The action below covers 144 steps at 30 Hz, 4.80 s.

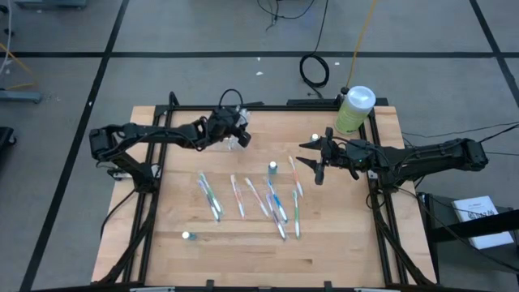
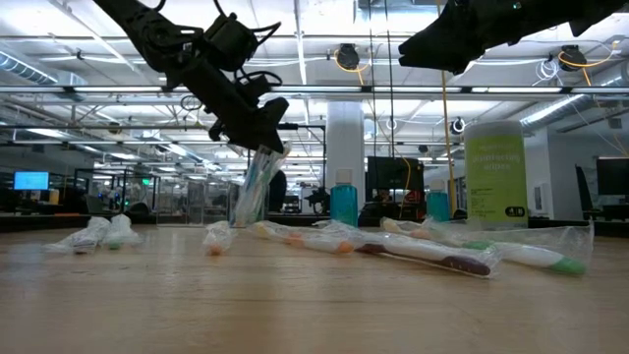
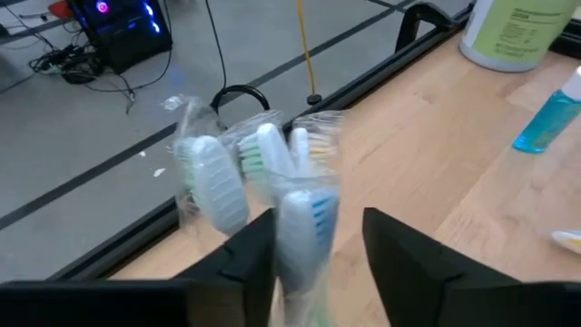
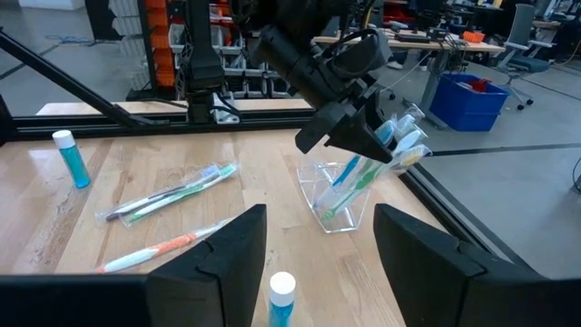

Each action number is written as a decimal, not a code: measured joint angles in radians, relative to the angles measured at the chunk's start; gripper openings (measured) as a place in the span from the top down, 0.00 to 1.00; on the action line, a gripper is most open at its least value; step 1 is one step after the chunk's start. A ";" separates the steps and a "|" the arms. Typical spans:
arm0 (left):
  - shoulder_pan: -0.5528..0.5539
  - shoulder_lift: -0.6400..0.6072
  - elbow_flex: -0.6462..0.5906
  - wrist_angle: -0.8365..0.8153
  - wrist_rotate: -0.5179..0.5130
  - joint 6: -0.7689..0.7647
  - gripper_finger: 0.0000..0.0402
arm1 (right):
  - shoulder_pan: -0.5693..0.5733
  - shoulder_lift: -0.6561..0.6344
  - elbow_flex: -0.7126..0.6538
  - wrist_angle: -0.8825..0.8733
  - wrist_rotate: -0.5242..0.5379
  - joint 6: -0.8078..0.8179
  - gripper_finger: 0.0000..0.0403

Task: Pick & Place toothbrushing station
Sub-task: Put the blue toothbrush into the transparent organizer, then put the purple toothbrush into the transparent organizer

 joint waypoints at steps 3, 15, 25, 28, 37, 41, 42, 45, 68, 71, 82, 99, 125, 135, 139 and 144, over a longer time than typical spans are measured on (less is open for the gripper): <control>-0.009 0.000 0.000 0.002 0.000 0.015 0.52 | 0.000 0.000 0.000 0.000 0.000 0.000 0.51; -0.053 -0.143 -0.001 0.028 -0.021 0.109 0.46 | 0.000 0.000 0.000 0.000 0.000 0.000 0.51; -0.077 -0.287 -0.001 -0.047 -0.045 0.152 0.46 | 0.000 0.000 0.000 0.000 0.000 0.000 0.51; -0.101 -0.343 0.000 -0.110 -0.046 0.144 0.46 | 0.000 0.000 0.000 -0.001 0.000 -0.001 0.51; -0.179 -0.491 0.000 -0.258 -0.037 0.120 0.46 | 0.000 0.000 0.000 -0.039 0.000 -0.025 0.51; -0.201 -0.531 0.000 -0.281 -0.037 0.100 0.46 | 0.000 -0.001 -0.016 -0.033 -0.003 -0.025 0.51; -0.207 -0.538 -0.001 -0.284 -0.037 0.098 0.46 | 0.000 -0.001 -0.025 -0.032 -0.003 -0.026 0.51; -0.232 -0.558 -0.036 -0.232 -0.036 0.092 0.46 | -0.003 0.000 -0.044 -0.032 -0.003 -0.034 0.51; -0.262 -0.707 -0.457 0.324 0.254 0.116 0.46 | -0.012 -0.054 -0.068 -0.142 -0.110 0.075 0.51; -0.263 -0.707 -0.457 0.363 0.343 0.116 0.46 | -0.005 -0.002 -0.101 -0.115 -0.115 0.121 0.51; -0.281 -0.707 -0.457 0.452 0.425 0.156 0.46 | 0.067 0.211 -0.135 0.296 -0.486 0.098 0.51; -0.283 -0.706 -0.457 0.449 0.407 0.126 0.46 | 0.072 0.259 -0.135 0.150 -0.506 0.120 0.51; -0.283 -0.706 -0.456 0.419 0.406 0.089 0.46 | 0.040 0.671 0.099 0.155 -0.216 0.050 0.51; -0.302 -0.706 -0.456 0.376 0.405 0.074 0.46 | 0.047 0.708 0.171 -0.060 -0.214 0.050 0.51; -0.303 -0.706 -0.456 0.368 0.406 0.068 0.46 | 0.052 0.678 0.168 -0.062 -0.272 0.061 0.51; -0.304 -0.706 -0.456 0.368 0.405 0.051 0.46 | 0.083 0.680 0.168 0.002 -0.435 0.053 0.51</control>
